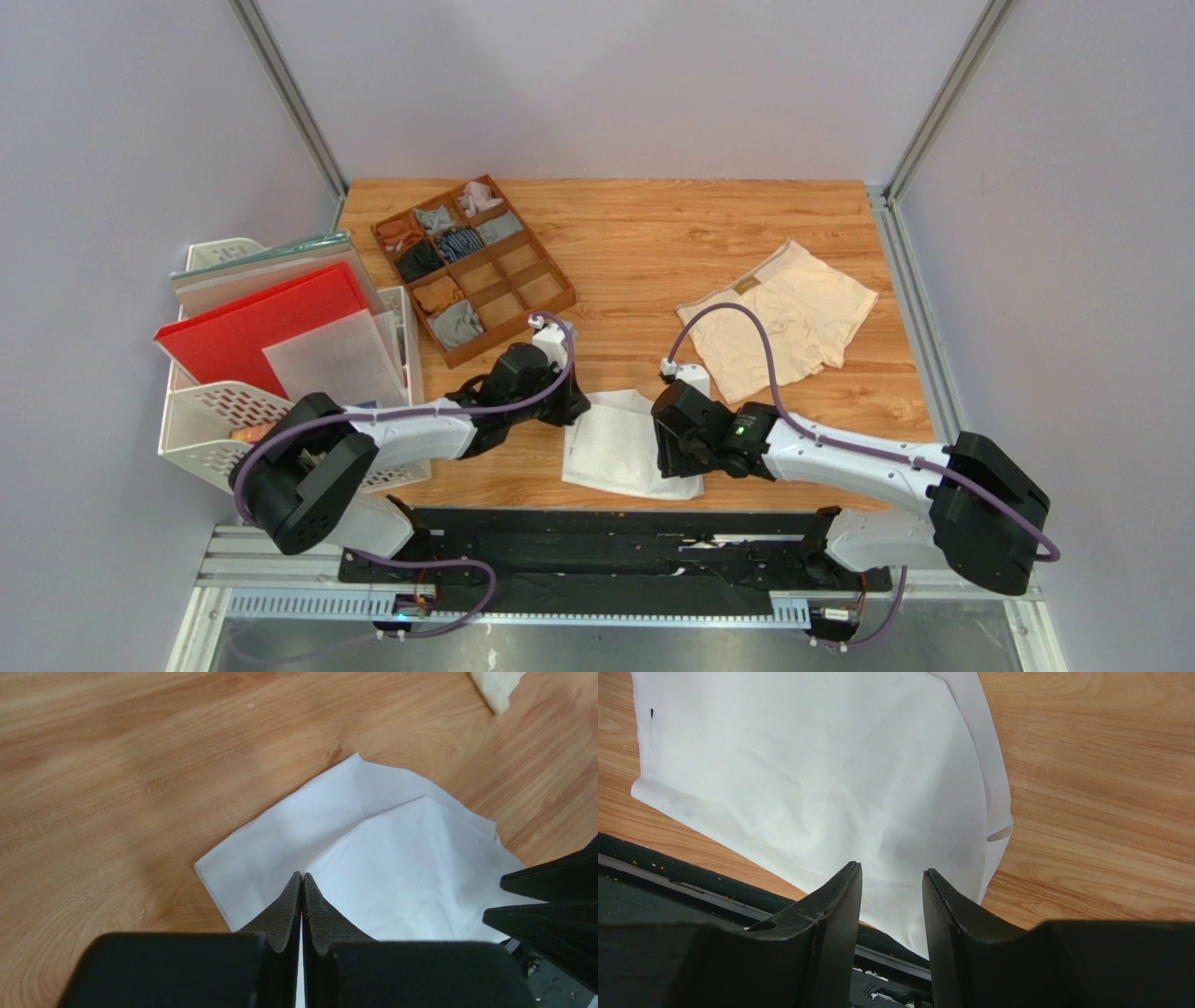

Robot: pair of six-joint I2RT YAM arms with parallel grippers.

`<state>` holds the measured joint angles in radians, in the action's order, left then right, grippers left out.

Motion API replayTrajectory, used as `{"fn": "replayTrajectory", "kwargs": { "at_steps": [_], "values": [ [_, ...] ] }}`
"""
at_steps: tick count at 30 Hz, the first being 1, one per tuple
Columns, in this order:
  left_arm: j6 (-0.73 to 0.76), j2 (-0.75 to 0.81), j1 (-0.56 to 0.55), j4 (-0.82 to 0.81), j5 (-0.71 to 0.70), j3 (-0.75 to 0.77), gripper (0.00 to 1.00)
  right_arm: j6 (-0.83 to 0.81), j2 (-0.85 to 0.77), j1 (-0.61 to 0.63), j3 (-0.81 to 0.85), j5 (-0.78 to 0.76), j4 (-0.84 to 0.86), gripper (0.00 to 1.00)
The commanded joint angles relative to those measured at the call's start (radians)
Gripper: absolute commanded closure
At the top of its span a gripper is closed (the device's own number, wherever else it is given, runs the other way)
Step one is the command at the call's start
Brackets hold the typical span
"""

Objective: Roll the underwear
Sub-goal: Adjust the underwear at the center of the board.

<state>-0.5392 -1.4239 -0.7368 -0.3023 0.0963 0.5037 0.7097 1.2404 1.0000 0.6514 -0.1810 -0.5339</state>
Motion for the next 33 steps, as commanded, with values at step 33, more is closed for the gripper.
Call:
{"fn": "replayTrajectory", "kwargs": {
  "at_steps": [33],
  "values": [
    [0.005, 0.111, 0.042, -0.02, -0.162, -0.045, 1.0, -0.046, 0.022, -0.003, 0.133, -0.074, 0.011, 0.49]
  ]
}}
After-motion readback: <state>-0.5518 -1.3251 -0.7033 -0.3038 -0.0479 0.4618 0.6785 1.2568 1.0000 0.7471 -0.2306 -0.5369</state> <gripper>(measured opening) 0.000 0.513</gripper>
